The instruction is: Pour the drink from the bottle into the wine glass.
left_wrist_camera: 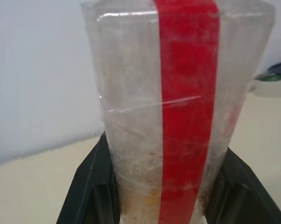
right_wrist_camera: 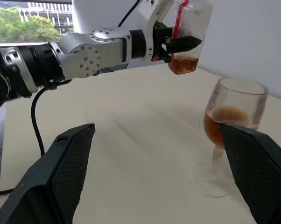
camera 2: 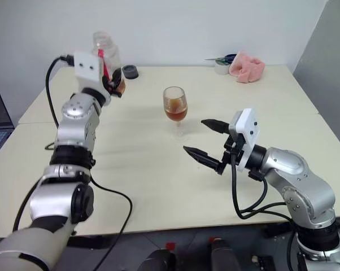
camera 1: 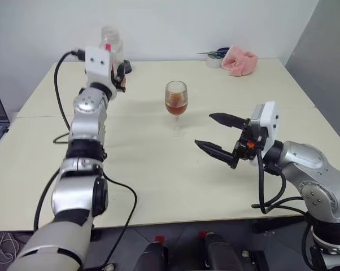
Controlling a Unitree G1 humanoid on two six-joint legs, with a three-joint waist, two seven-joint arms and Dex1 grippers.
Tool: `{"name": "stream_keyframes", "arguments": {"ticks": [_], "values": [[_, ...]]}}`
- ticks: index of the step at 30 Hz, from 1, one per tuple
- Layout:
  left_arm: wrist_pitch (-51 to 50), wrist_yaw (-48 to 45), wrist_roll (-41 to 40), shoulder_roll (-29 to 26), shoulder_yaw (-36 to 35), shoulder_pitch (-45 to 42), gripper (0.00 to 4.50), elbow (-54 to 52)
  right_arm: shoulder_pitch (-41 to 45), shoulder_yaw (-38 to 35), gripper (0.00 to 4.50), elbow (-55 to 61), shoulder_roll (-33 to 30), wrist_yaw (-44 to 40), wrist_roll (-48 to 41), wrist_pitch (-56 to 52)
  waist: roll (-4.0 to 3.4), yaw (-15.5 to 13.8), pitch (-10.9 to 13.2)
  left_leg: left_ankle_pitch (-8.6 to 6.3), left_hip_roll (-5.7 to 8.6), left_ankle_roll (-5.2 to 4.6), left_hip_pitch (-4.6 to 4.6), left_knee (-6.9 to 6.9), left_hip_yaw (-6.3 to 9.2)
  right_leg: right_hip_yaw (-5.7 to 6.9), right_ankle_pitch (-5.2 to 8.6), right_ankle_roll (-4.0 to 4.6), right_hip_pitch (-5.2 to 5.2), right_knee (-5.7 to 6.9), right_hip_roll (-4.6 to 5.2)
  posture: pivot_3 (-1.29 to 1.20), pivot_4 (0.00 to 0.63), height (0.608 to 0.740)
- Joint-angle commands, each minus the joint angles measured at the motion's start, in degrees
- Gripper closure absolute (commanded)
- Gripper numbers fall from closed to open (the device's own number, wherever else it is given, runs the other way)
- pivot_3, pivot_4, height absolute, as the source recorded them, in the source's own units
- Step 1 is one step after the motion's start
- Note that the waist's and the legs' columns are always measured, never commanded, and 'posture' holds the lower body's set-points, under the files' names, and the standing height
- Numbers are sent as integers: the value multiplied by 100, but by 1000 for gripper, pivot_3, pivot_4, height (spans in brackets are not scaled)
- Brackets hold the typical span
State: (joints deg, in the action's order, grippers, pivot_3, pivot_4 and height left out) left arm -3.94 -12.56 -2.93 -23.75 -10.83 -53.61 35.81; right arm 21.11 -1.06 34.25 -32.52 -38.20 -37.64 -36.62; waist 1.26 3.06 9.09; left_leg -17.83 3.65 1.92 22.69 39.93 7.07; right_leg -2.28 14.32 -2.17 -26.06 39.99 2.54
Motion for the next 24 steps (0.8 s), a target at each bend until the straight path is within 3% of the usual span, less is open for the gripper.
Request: {"name": "stream_keyframes", "arguments": {"ticks": [1, 11, 22, 24], "values": [[-353, 112, -353, 106, -260, 570, 2791, -1000, -97, -36, 0, 163, -66, -219, 69, 347, 2, -2, -1, 0, 0, 0, 0, 0, 0, 0, 0, 0, 0, 1, 0, 0, 150, 740], [-469, 173, -812, 536, -547, 1774, 2791, -1177, -136, 37, 0, -97, -22, -215, 262, 520, 13, -100, -8, 0, -1, 1, -6, 1, -1, 1, -1, 1, 6, -2, 2, 0, 150, 740], [-100, 76, -785, 544, -447, 1892, 2791, -956, -163, -21, 0, -39, -31, -91, 253, 480, 18, -139, -11, 0, -1, 1, -20, -1, 0, 3, -1, 1, 25, -8, 2, 0, 150, 740], [-132, 44, -807, 553, -448, 1888, 2044, -943, -157, -9, 0, -53, -23, -78, 264, 489, 19, -139, -12, 0, -1, 1, -20, -1, 0, 4, -1, 1, 26, -8, 2, 0, 150, 740]]}}
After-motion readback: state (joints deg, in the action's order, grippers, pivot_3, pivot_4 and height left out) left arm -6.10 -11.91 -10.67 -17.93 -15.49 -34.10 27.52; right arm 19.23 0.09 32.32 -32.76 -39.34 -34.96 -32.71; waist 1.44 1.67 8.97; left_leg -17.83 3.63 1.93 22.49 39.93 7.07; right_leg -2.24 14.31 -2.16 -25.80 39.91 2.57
